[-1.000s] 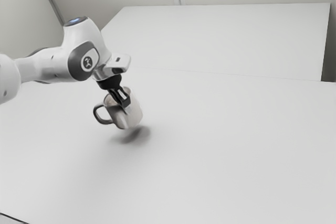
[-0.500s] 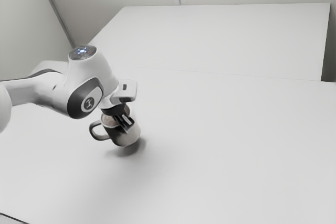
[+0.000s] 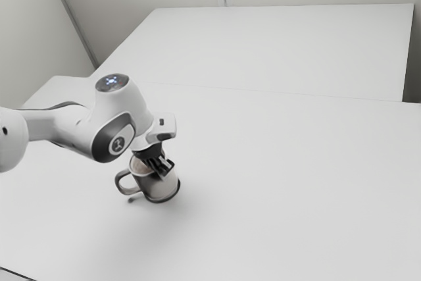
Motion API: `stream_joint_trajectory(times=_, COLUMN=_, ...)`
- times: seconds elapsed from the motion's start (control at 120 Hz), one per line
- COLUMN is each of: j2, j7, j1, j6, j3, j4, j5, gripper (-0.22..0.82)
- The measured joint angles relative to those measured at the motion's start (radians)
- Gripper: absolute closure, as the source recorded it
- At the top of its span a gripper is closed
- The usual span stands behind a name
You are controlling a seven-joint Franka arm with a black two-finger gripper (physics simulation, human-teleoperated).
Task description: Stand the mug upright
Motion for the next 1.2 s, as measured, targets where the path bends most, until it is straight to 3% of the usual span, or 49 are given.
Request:
stream_joint_trajectory(times=0.15, j2=0.029, j7=-0.025, j1=0.002, j6=0.013, j3=0.000, j4=0.000, j5=0.000, gripper=0.77)
stream_joint_trajectory(times=0.375, j2=0.022, j7=-0.035, j1=0.002, j6=0.021, j3=-0.001, j4=-0.002, j5=-0.032, gripper=0.32)
stream_joint_trajectory(times=0.575, j2=-0.049, j7=-0.039, j1=0.002, j6=-0.009, j3=-0.001, j4=0.052, j5=-0.050, gripper=0.13)
stream_joint_trajectory(times=0.767, j2=-0.054, j7=-0.048, j1=0.003, j6=-0.227, j3=-0.001, j4=0.281, j5=-0.085, gripper=0.05)
stream_joint_trajectory(times=0.992, j2=0.066, j7=-0.077, j1=0.003, j6=-0.517, j3=-0.004, j4=0.595, j5=-0.093, gripper=0.02)
stream_joint_trajectory(times=1.2, j2=0.111, j7=-0.113, j1=0.000, j6=-0.731, j3=-0.007, j4=0.806, j5=-0.082, gripper=0.01)
